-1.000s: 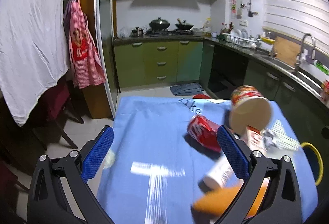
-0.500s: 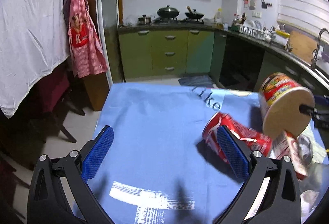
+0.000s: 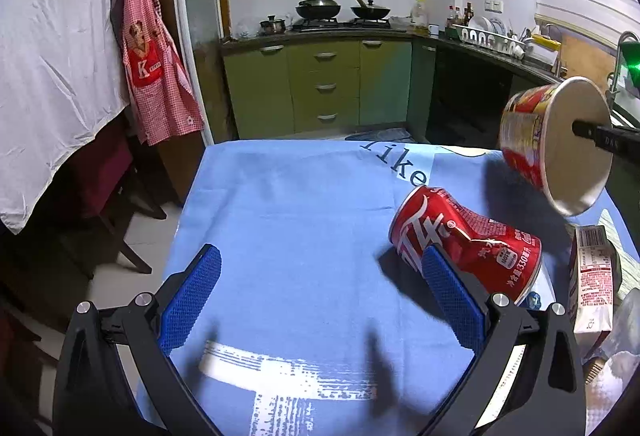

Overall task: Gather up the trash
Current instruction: 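Reach the right gripper to the red noodle cup and grasp its rim, then carry the noodle cup with the right gripper and drop it into the yellow bin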

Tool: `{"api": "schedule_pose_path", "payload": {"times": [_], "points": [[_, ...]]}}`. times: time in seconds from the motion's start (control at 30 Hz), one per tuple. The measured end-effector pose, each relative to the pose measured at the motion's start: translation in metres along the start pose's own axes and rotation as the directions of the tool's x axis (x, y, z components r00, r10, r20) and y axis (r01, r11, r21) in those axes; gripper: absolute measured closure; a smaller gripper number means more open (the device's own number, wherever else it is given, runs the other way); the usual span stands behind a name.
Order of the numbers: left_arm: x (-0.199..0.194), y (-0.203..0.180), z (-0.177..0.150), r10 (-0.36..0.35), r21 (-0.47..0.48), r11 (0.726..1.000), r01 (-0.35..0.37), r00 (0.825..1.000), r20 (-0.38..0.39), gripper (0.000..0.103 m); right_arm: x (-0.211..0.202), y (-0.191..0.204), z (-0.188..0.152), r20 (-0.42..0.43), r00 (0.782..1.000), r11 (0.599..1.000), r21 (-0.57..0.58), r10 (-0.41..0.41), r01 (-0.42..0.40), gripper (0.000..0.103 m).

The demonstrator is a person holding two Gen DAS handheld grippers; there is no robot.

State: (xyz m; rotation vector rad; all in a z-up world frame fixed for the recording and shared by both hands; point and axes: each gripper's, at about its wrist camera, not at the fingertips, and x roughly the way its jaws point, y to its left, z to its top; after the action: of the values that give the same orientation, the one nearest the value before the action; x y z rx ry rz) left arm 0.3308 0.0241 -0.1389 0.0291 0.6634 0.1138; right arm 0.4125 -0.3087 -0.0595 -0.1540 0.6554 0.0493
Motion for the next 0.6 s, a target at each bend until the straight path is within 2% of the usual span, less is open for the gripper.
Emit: {"api": "schedule_pose_path", "payload": {"times": [0.17,0.3,0.4,0.5,0.6], "points": [[0.002,0.002,-0.001,-0.015,-0.003,1.0,0.014,1.0,-0.022,0.004,-0.033,-0.023,0.013,0.028,1.0,0.999,0.051,0.012,-0.013,0.1],[-0.007,0.005,0.0,-0.023,-0.004,1.0,0.023,1.0,-0.003,0.004,-0.082,-0.07,0.006,0.004,0.998,0.989,0.131,0.061,-0.06,0.1],[-0.012,0.006,0.001,-0.034,-0.008,0.999,0.034,0.999,0.008,0.004,-0.124,-0.119,-0.017,-0.068,0.994,0.976,0.208,0.085,-0.07,0.099],[-0.016,0.006,0.002,-0.032,-0.009,0.999,0.032,0.999,0.015,0.004,-0.158,-0.169,-0.055,-0.171,0.984,0.964,0.265,0.054,-0.007,0.099],[-0.019,0.007,0.003,-0.038,-0.012,0.999,0.038,0.999,0.022,0.004,-0.18,-0.223,-0.11,-0.316,0.949,0.944,0.315,0.006,0.099,0.099]]}}
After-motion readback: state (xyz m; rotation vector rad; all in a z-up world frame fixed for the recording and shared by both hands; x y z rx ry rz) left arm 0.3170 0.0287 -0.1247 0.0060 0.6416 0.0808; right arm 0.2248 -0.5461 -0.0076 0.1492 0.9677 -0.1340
